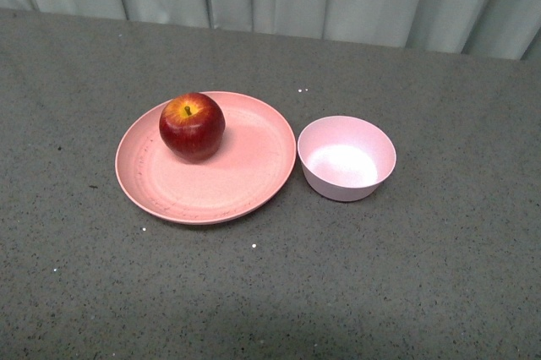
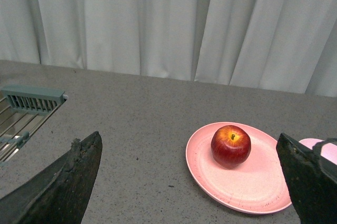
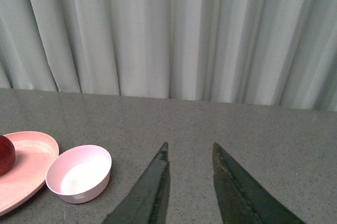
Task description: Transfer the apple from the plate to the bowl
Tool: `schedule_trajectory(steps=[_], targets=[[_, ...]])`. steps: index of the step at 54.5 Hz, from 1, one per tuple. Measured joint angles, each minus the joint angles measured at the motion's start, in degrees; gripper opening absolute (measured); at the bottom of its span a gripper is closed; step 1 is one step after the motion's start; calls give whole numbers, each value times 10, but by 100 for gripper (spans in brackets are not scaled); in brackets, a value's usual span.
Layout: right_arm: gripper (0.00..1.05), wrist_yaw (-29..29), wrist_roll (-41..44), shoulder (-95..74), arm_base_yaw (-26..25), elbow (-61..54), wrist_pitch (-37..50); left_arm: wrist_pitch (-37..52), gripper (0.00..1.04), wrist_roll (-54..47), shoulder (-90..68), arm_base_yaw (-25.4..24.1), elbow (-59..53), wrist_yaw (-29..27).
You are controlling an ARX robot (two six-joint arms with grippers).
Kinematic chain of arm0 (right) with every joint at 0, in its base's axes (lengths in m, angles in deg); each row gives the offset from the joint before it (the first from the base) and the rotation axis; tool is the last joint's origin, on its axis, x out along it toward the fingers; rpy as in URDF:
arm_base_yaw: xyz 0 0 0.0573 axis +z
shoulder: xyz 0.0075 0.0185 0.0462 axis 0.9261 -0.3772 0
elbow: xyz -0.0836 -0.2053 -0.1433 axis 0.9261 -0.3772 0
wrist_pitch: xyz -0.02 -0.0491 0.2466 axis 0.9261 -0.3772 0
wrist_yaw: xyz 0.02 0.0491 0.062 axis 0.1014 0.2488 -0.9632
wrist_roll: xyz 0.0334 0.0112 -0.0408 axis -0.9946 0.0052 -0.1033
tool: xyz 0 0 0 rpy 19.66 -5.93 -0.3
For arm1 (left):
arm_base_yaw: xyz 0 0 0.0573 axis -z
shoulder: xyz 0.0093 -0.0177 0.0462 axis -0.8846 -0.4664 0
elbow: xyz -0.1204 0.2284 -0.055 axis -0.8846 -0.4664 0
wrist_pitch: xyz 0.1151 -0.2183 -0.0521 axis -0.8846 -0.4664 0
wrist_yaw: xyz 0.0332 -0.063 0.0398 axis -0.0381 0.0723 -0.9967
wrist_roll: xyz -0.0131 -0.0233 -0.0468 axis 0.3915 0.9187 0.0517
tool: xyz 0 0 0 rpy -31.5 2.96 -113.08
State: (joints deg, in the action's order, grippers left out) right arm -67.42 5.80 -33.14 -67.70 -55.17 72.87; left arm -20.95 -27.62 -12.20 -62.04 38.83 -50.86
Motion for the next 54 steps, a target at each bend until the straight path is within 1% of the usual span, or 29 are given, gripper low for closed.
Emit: schedule_trajectory(steps=[4,5,13,14,16,17,18,19,20,22,23,26,29,36,38,43,44,46,48,52,54], targets=[[45,0,0,0,0,0,0,0,98,0,0,0,0,0],[47,0,0,0,0,0,0,0,98,0,0,0,0,0],[72,0,0,0,0,0,0,0,98,0,0,0,0,0],[74,0,0,0,0,0,0,0,98,0,0,0,0,0],[83,0,0,0,0,0,0,-1,98,0,0,0,0,-4],[88,0,0,0,0,0,0,-8,98,2,-5,9,2,-28],[92,0,0,0,0,0,0,-27,98,2,-13,24,5,-83],[96,0,0,0,0,0,0,-29,98,2,-17,29,5,-99],[97,0,0,0,0,0,0,-28,98,2,-25,35,5,-134],[96,1,-1,0,0,0,0,-18,98,2,-45,46,3,-185],[95,1,0,0,0,0,0,-8,98,3,-57,49,3,-198],[95,0,0,0,0,0,0,25,98,6,-93,51,4,-203],[95,1,0,0,0,0,0,73,98,14,-144,50,4,-189],[95,0,0,0,0,0,0,234,98,33,-327,54,23,-132],[95,0,0,0,0,0,0,292,98,40,-400,60,38,-105],[95,0,0,0,0,0,0,404,98,47,-563,75,81,-43],[95,0,0,0,0,0,0,409,98,50,-573,76,84,-40],[95,0,0,0,0,0,0,437,98,56,-651,82,115,-22],[95,0,0,0,0,0,0,447,98,57,-700,86,137,-22],[95,0,0,0,0,0,0,447,98,73,-829,93,209,-16],[95,0,0,0,0,0,0,431,98,76,-885,98,249,-18]])
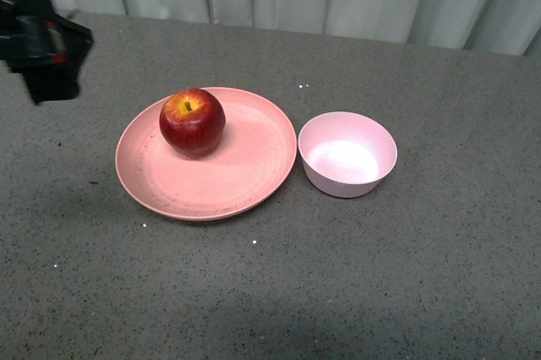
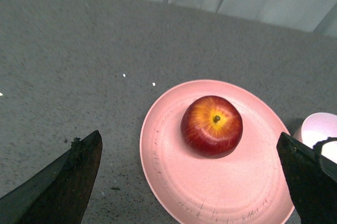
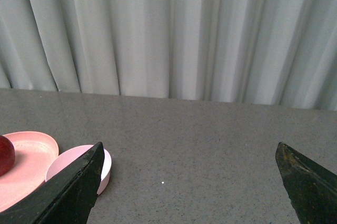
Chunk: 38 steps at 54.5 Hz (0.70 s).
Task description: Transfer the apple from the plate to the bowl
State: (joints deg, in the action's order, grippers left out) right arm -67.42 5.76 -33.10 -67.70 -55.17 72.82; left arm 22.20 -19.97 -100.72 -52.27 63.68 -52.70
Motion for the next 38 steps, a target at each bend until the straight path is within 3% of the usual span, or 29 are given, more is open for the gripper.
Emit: schedule_trajectory(steps=[20,38], targets=[[95,0,0,0,0,0,0,-96,98,-16,-216,52,223,1],[95,0,0,0,0,0,0,-133,98,-33,-286,54,285,-6]])
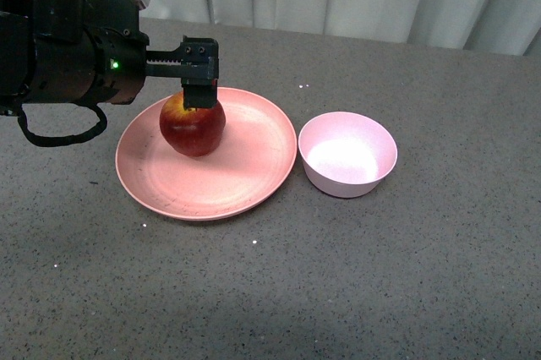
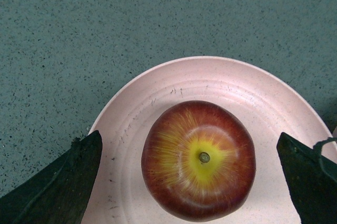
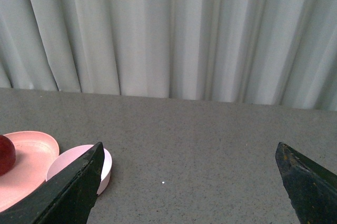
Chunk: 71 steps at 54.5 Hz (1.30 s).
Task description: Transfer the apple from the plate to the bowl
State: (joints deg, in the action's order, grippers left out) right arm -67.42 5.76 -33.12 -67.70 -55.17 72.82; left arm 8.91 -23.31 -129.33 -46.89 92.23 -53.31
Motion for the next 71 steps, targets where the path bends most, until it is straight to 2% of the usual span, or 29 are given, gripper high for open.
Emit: schedule_trajectory(steps=[37,43,47,61,71], targets=[[95,0,0,0,0,0,0,-19,98,-19,-89,12,46,-4],[95,0,0,0,0,0,0,-19,85,-22,-89,12,47,-4],[95,0,0,0,0,0,0,-19,81,-23,-89,12,47,-3],[95,0,0,0,0,0,0,-21,78,-25,-73,25,47,7],[95,0,0,0,0,0,0,-35,78,-27,-38,80,65,32]])
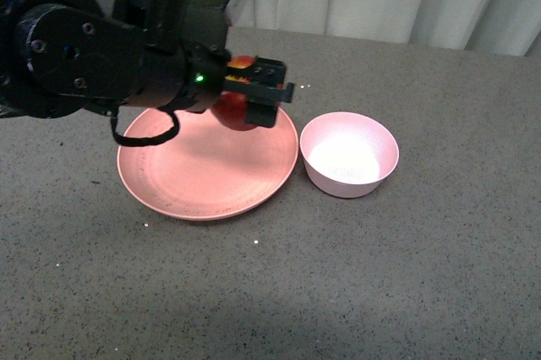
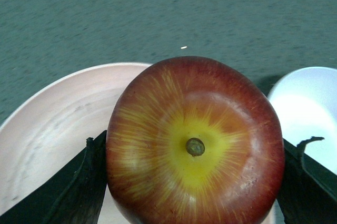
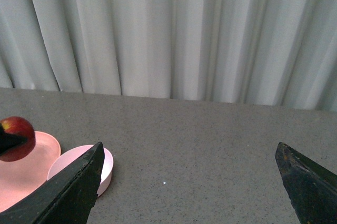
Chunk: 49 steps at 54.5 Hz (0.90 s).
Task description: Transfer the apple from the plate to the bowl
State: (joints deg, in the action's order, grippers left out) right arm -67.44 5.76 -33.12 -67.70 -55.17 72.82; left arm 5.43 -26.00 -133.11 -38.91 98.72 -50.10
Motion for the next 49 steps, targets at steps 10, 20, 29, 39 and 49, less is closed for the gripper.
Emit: schedule_trajectory(steps=[10,20,29,39,49], targets=[[95,0,0,0,0,0,0,-14,78,-11,0,47,21,15],[95,0,0,0,0,0,0,-25,78,-19,-17,81,53,15],[95,0,0,0,0,0,0,-33,78,-32,-46,97,73,6],[95,0,0,0,0,0,0,-51,78,-40,-84,111,109,4],[95,0,0,0,0,0,0,-63,78,-46,-105,120,131,4]])
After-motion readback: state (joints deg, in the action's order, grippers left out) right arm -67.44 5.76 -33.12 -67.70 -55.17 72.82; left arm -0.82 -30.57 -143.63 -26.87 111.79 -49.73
